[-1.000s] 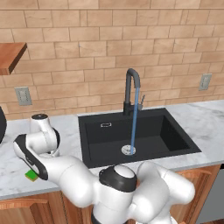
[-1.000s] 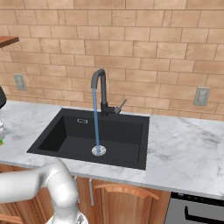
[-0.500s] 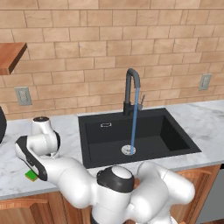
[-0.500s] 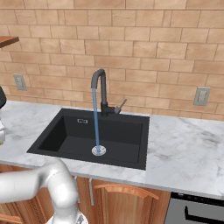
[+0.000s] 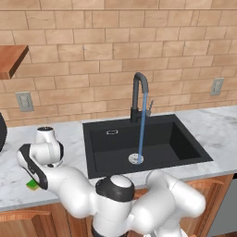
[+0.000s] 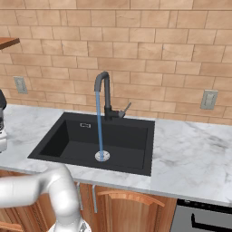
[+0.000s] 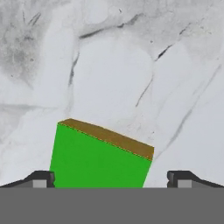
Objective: Soak the sponge with water for a few seconds and then drop it inside the sink.
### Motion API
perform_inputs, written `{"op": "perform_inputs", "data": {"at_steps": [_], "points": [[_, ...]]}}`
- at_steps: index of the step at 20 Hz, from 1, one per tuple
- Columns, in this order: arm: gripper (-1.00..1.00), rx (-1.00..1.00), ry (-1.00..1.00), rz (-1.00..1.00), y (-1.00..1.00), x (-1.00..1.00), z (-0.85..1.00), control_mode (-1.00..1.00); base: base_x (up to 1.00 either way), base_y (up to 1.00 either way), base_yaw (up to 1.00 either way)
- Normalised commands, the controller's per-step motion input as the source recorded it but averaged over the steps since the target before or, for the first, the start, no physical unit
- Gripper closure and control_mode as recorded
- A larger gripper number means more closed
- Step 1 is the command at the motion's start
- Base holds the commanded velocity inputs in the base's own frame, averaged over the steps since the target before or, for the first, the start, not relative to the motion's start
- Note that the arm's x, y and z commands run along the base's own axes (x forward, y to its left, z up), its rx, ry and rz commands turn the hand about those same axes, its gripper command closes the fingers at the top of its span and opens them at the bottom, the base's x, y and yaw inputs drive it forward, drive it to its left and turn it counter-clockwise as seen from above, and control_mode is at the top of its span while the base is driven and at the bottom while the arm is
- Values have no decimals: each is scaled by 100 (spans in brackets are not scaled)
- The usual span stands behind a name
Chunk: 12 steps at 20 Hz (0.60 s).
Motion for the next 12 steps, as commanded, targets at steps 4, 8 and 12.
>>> {"op": "perform_inputs", "data": {"at_steps": [4, 8, 12], "points": [[-100, 0, 13, -1, 15, 21, -22, -100, 0, 0, 0], [-100, 0, 10, -1, 18, 21, -17, -100, 0, 0, 0], [-100, 0, 13, 0, 19, 6, -10, -100, 0, 0, 0]]}}
